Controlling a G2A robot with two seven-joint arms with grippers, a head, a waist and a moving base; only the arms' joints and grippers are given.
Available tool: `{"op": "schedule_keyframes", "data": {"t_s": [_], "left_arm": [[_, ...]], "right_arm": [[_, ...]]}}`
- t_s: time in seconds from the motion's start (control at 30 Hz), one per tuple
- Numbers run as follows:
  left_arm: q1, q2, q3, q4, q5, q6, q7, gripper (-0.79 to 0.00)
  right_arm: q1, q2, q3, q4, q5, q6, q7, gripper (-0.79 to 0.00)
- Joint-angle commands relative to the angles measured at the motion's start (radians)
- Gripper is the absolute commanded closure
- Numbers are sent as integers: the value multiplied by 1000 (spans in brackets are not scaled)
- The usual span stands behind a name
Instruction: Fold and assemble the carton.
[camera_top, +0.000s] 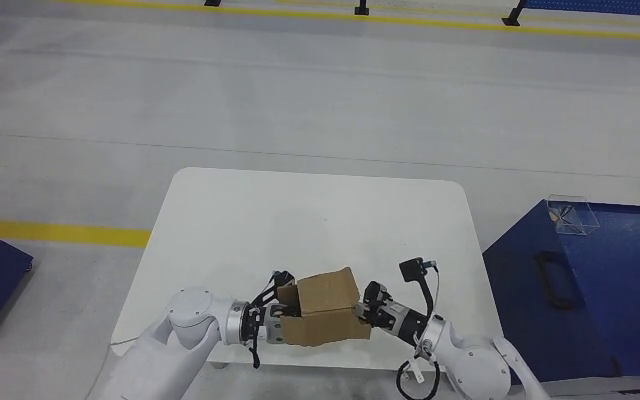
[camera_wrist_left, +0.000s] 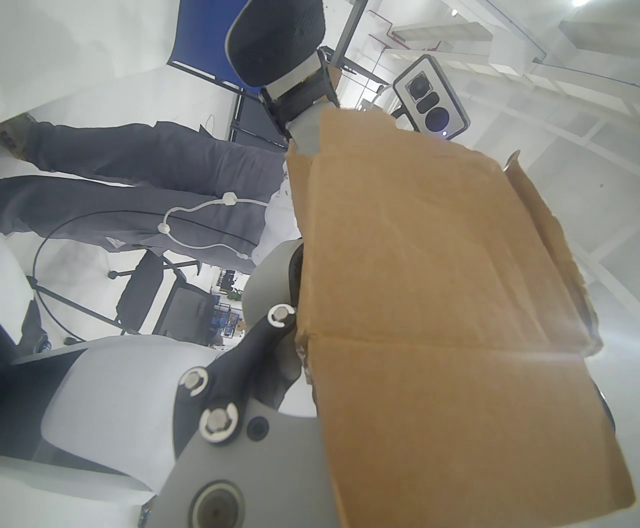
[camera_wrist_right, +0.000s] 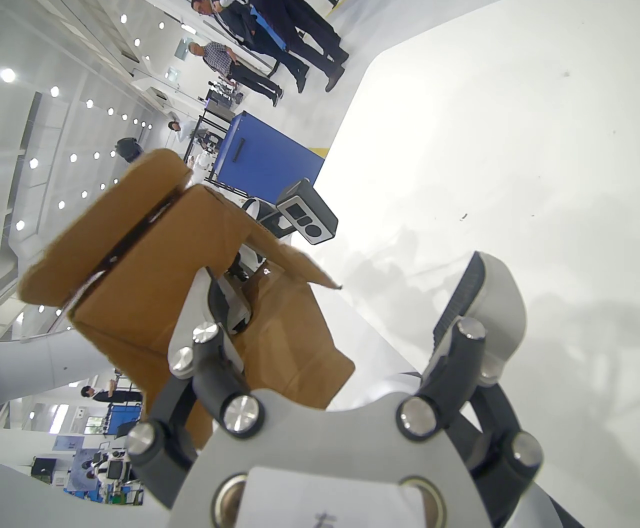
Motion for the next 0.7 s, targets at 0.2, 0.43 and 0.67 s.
{"op": "schedule_keyframes", "data": {"t_s": [0.2,0.43,0.67], "left_arm": [[-7,1,-3,11,9,-6,20,0],[-5,1,-2,7,14,-7,37,0],[20,3,-28,-13,0,-59,86,0]], "right_arm": [[20,-2,2,14,26,-2,9,-785],[29,-4,-12,18,23,0,6,-785],[15,-2,42,18,59,-4,-24,-785]]}}
